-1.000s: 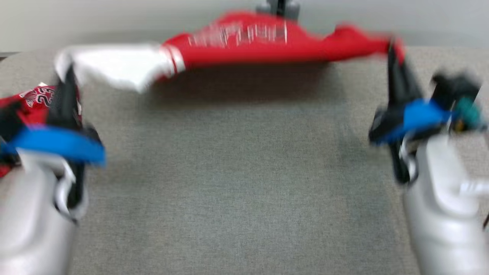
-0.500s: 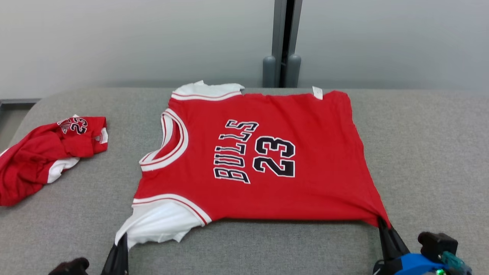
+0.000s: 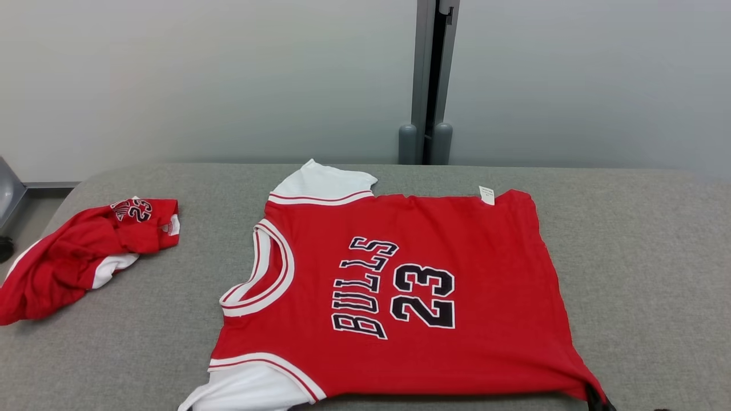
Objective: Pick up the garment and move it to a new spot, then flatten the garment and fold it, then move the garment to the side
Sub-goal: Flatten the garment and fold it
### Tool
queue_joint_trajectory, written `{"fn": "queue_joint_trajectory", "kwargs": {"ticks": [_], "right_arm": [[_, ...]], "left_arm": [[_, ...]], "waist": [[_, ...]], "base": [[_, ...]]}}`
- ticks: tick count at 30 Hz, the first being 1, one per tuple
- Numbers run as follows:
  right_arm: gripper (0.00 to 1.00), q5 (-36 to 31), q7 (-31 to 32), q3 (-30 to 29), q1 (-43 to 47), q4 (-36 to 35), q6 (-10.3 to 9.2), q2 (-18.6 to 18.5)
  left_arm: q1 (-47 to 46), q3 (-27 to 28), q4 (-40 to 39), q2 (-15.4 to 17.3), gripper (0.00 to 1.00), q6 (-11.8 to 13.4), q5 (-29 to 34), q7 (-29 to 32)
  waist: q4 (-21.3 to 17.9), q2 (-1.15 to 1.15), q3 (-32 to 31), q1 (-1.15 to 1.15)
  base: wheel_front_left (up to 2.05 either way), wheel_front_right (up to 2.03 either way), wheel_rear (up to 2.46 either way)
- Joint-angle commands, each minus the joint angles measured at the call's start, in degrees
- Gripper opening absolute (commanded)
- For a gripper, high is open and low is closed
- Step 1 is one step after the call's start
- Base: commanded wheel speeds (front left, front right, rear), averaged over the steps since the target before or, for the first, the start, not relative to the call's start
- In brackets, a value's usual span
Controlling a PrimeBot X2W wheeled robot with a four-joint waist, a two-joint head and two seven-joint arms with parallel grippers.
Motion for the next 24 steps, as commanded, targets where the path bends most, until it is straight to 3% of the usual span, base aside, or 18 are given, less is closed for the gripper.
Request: {"fn": "queue_joint_trajectory", "kwargs": {"ticks": [1, 7, 12, 24], "right_arm": [[0.00, 0.49, -0.29, -0.34, 0.91, -1.00, -0.09, -0.03], [0.00, 1.95, -0.27, 0.19, -1.87, -3.73, -0.07, 0.88], [0.00, 2.24, -0.26, 0.64, -7.17, -3.38, -0.06, 1.41], [0.00, 2.11, -0.24, 2.49, -23.97, 6.41, -0.05, 1.78]], "left_arm": [[-0.53, 0.72, -1.85, 0.27, 0.00, 0.17, 0.69, -0.30], [-5.91, -1.01, -6.84, 0.29, 0.00, 0.16, 1.48, -0.30], [-13.13, -3.68, -6.19, 1.15, 0.00, 0.16, 1.16, -0.29], [-28.33, -6.80, -1.10, 4.52, 0.00, 0.16, -1.18, -0.29]], "waist": [[0.22, 0.00, 0.07, 0.01], [0.78, 0.00, 1.72, 0.01], [0.23, 0.00, 4.69, 0.01], [-0.84, 0.00, 13.66, 0.01]], "base": [[0.00, 0.00, 0.00], [0.00, 0.00, 0.00], [0.00, 0.00, 0.00], [0.00, 0.00, 0.00]]}}
